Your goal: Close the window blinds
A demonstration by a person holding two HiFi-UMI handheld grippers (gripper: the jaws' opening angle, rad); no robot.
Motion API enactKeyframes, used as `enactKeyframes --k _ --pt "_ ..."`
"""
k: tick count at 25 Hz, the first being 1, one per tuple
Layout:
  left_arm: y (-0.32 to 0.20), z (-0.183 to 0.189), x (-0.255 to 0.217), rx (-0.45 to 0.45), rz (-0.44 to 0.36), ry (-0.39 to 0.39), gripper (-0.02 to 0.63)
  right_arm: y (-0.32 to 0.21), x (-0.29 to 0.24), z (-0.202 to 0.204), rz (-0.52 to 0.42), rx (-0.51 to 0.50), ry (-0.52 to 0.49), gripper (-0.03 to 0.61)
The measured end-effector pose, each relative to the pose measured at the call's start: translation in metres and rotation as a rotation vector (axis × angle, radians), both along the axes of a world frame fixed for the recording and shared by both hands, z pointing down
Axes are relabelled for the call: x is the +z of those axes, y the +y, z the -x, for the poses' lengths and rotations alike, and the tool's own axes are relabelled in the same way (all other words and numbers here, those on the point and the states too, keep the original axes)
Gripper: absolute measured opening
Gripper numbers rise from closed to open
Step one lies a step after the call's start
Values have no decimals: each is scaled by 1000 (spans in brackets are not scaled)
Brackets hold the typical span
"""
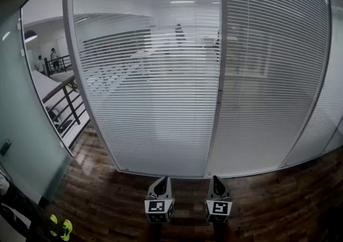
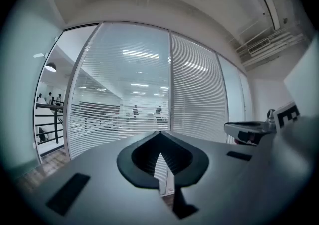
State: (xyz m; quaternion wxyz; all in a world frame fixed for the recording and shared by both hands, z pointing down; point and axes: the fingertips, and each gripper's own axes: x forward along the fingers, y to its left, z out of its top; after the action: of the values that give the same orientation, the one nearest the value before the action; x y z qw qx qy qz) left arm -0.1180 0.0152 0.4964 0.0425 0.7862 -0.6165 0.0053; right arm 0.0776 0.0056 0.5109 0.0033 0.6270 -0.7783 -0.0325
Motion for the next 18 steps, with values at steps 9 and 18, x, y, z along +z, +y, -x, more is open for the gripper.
enactKeyframes --k 9,18 --pt "-3 -10 3 7 -4 -19 -6 -3 0 -7 1 0 15 2" --pt "-7 -17 2 25 -17 -39 -6 -4 -1 -11 1 3 -6 2"
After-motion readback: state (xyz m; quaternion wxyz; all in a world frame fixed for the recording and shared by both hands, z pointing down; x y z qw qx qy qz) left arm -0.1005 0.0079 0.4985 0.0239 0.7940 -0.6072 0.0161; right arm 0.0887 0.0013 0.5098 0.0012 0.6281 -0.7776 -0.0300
